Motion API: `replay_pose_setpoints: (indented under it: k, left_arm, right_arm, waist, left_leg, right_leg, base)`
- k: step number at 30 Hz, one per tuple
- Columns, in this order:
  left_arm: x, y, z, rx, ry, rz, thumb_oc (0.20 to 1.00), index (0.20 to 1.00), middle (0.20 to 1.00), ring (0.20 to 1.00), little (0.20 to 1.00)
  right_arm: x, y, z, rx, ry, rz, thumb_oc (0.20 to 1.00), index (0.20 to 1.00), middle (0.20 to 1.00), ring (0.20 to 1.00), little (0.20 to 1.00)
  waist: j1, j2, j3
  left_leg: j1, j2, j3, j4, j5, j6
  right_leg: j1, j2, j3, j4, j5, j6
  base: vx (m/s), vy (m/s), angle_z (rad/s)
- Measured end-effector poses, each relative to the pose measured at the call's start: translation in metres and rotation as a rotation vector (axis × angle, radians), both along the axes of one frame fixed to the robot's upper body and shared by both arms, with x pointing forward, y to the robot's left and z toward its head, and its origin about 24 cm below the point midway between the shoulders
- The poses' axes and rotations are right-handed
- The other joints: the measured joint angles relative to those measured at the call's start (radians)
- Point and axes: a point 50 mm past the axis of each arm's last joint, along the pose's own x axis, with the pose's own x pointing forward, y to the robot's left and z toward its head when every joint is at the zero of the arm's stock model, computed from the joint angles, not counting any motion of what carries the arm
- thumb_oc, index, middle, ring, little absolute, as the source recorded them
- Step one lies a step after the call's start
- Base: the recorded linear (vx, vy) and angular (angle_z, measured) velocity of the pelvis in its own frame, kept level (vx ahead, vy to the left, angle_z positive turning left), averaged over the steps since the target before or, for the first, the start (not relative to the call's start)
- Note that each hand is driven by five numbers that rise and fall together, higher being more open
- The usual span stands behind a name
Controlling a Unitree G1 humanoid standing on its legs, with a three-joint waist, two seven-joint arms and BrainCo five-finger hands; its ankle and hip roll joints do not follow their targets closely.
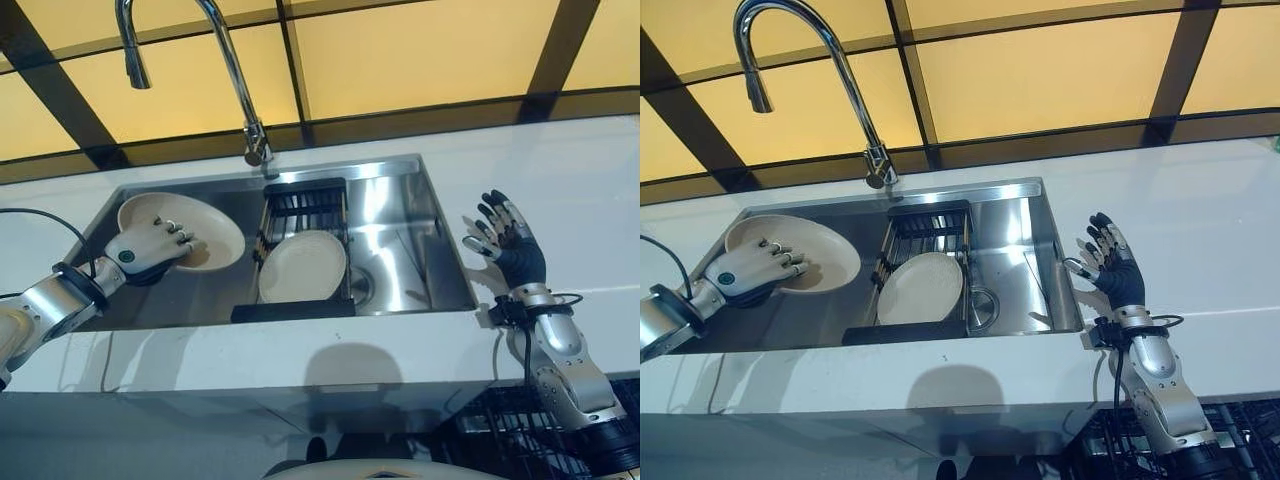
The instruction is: Pick up plates and place into dishwasher.
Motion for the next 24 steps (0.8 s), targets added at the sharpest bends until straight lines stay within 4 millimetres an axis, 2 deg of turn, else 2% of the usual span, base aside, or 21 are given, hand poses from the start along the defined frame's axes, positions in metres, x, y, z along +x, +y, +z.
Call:
replay_pose_setpoints:
  k: [2, 5, 7, 9, 13, 16, 19, 21, 24]
  left_arm:
    - [-0.002, -0.001, 0.008, -0.043, -0.054, -0.016, 0.2, 0.2, 0.2, 0.2, 0.2]
    - [-0.004, -0.013, 0.026, -0.186, -0.136, -0.081, 0.2, 0.2, 0.2, 0.2, 0.2]
    - [-0.006, -0.029, 0.033, -0.358, -0.156, -0.143, 0.2, 0.2, 0.2, 0.2, 0.2]
    - [-0.008, -0.045, 0.032, -0.542, -0.141, -0.199, 0.2, 0.2, 0.2, 0.2, 0.2]
    - [-0.009, -0.069, 0.026, -0.754, -0.057, -0.263, 0.2, 0.2, 0.2, 0.2, 0.2]
    - [-0.005, -0.079, 0.031, -0.857, 0.028, -0.281, 0.2, 0.2, 0.2, 0.2, 0.2]
    - [-0.002, -0.096, 0.038, -0.963, 0.151, -0.344, 0.2, 0.2, 0.2, 0.2, 0.2]
    - [-0.007, -0.107, 0.045, -0.986, 0.242, -0.406, 0.2, 0.2, 0.2, 0.2, 0.2]
    - [-0.012, -0.119, 0.05, -0.977, 0.34, -0.481, 0.2, 0.2, 0.2, 0.2, 0.2]
  right_arm:
    - [0.0, 0.001, 0.0, 0.004, 0.0, 0.001, 1.0, 1.0, 1.0, 1.0, 1.0]
    - [0.0, 0.001, 0.0, 0.0, -0.001, 0.009, 1.0, 1.0, 1.0, 1.0, 1.0]
    - [0.0, 0.003, 0.0, -0.022, -0.01, 0.028, 1.0, 1.0, 1.0, 1.0, 1.0]
    - [-0.001, 0.009, 0.003, -0.068, -0.031, 0.06, 1.0, 1.0, 1.0, 1.0, 1.0]
    - [0.003, 0.027, 0.026, -0.172, -0.145, 0.155, 1.0, 1.0, 1.0, 1.0, 1.0]
    - [0.007, 0.04, 0.048, -0.235, -0.24, 0.226, 1.0, 1.0, 1.0, 1.0, 1.0]
    - [0.01, 0.053, 0.062, -0.319, -0.299, 0.299, 1.0, 1.0, 1.0, 1.0, 1.0]
    - [0.012, 0.062, 0.07, -0.364, -0.338, 0.346, 1.0, 1.0, 1.0, 1.0, 1.0]
    - [0.013, 0.063, 0.075, -0.398, -0.349, 0.373, 1.0, 1.0, 1.0, 1.0, 1.0]
  waist:
    - [0.006, -0.007, -0.004]
    - [0.018, -0.021, -0.012]
    - [0.02, -0.032, -0.02]
    - [0.022, -0.041, -0.03]
    - [0.022, -0.063, -0.043]
    - [0.02, -0.08, -0.054]
    - [0.02, -0.094, -0.062]
    - [0.019, -0.1, -0.063]
    - [0.021, -0.101, -0.063]
  left_leg:
    - [-0.001, 0.0, -0.001, 0.0, 0.0, 0.0]
    - [-0.002, 0.0, -0.004, 0.0, 0.0, 0.0]
    - [-0.004, 0.0, -0.009, 0.0, 0.0, 0.0]
    - [-0.008, -0.001, -0.016, 0.0, 0.0, 0.0]
    - [-0.013, -0.002, -0.021, 0.004, 0.002, -0.001]
    - [-0.013, -0.003, -0.02, 0.004, 0.001, -0.001]
    - [-0.01, -0.002, -0.019, 0.003, 0.001, -0.001]
    - [-0.008, -0.002, -0.018, 0.001, 0.001, -0.001]
    - [-0.001, -0.002, -0.017, 0.001, -0.001, -0.002]
  right_leg:
    - [-0.001, 0.0, -0.001, 0.0, -0.001, 0.0]
    - [0.0, 0.001, -0.004, 0.0, -0.002, 0.0]
    - [0.002, 0.001, -0.01, 0.0, -0.004, 0.0]
    - [0.001, 0.001, -0.015, 0.0, -0.006, 0.0]
    - [0.0, 0.002, -0.018, 0.0, -0.006, 0.0]
    - [-0.001, 0.001, -0.016, 0.0, -0.006, 0.0]
    - [0.001, 0.002, -0.014, 0.0, -0.006, 0.0]
    - [0.001, 0.002, -0.011, 0.0, -0.006, 0.0]
    - [0.003, 0.002, -0.007, 0.0, -0.006, 0.0]
  base:
    - [-0.05, -0.013, 0.01]
    - [-0.04, -0.026, 0.03]
    - [-0.03, -0.023, 0.08]
    - [-0.03, -0.019, 0.08]
    - [-0.02, -0.012, 0.03]
    - [0.0, 0.0, 0.0]
    - [0.0, -0.011, -0.01]
    - [0.01, -0.014, -0.02]
    - [0.0, -0.016, -0.03]
